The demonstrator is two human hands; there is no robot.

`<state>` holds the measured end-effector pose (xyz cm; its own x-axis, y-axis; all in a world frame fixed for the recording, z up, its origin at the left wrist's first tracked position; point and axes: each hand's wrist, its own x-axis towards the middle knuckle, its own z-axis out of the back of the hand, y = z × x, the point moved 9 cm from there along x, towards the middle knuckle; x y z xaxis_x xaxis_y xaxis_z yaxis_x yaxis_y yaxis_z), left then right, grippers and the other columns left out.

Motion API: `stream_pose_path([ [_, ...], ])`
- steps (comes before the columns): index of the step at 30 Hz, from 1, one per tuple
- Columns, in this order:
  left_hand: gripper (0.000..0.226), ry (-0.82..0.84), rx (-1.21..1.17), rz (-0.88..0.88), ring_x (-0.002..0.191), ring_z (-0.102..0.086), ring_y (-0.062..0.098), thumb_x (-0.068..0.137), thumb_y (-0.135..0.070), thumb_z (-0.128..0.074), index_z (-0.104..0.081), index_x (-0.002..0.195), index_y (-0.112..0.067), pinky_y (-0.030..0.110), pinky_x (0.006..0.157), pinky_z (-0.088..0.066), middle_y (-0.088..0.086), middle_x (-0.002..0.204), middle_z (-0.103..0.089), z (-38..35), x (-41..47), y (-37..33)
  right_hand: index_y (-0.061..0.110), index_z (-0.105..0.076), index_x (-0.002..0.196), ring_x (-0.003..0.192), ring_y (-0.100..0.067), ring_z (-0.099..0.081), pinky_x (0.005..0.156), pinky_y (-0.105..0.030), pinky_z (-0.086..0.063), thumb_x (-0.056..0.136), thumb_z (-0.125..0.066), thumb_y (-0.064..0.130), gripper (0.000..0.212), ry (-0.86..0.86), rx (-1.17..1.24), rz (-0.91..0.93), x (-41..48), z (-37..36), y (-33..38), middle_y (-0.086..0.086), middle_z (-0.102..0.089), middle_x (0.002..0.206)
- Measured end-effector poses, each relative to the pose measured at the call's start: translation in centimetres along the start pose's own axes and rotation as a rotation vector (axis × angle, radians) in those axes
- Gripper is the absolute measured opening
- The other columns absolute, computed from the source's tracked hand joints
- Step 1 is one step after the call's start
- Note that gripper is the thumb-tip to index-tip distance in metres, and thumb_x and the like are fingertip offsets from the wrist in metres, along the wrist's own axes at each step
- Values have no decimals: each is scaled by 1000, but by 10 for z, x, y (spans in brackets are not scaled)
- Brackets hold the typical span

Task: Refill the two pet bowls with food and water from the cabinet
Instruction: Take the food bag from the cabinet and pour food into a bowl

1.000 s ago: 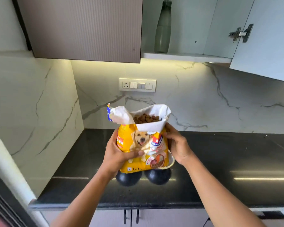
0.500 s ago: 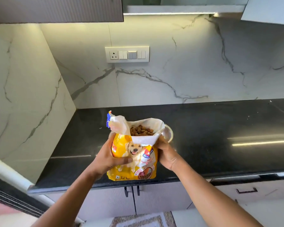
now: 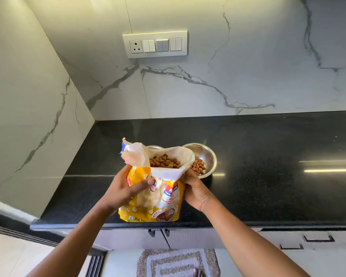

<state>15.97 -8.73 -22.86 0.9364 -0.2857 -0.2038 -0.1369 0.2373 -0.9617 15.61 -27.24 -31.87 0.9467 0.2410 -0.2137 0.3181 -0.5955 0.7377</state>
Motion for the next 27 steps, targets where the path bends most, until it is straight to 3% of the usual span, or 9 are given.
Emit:
stream_pose_path([
  [2,62,2,14,12,103,-75,26,70,-39,-86,-60,124,-21,50,88,-61,4,117,-75,1,5,3,16,-63,141,123,-33,-65,109,-52,-50,68,-92,27,80,5,28,-12,1,3,-5,-17,-68,136],
  [4,70,19,36,28,103,-75,26,64,-45,-86,-60,124,-22,50,88,-61,4,116,-75,1,12,4,22,-72,130,120,-31,-68,104,-48,-55,71,-88,24,61,0,50,-10,3,5,-9,-14,-71,131],
  [6,73,53,68,39,103,-75,25,61,-50,-85,-59,124,-24,50,89,-61,2,116,-75,0,19,3,25,-76,124,118,-30,-69,103,-47,-55,71,-89,24,55,-11,94,-16,2,8,-14,-13,-73,128],
  [11,73,102,157,38,107,-73,25,64,-57,-85,-59,127,-32,51,91,-60,-2,119,-74,0,36,3,18,-67,137,122,-32,-65,112,-54,-45,72,-90,34,70,-19,150,13,5,13,-24,-17,-69,133],
  [15,77,120,200,48,110,-72,26,64,-63,-86,-57,131,-40,53,93,-59,-3,122,-73,-5,49,5,13,-60,145,129,-38,-59,119,-61,-37,87,-76,28,62,-56,209,-2,6,25,-33,-20,-65,138],
  [22,86,120,275,85,105,-74,22,53,-75,-84,-59,127,-42,50,91,-60,-6,117,-74,-15,65,3,14,-68,135,120,-33,-67,108,-53,-51,75,-89,36,67,-63,253,-4,6,34,-31,-17,-71,130],
  [27,85,119,302,103,101,-75,19,47,-80,-82,-59,121,-46,48,89,-61,-8,115,-74,-21,71,1,15,-68,135,123,-35,-65,111,-56,-47,78,-87,35,63,-89,271,18,11,41,-26,-18,-69,134],
])
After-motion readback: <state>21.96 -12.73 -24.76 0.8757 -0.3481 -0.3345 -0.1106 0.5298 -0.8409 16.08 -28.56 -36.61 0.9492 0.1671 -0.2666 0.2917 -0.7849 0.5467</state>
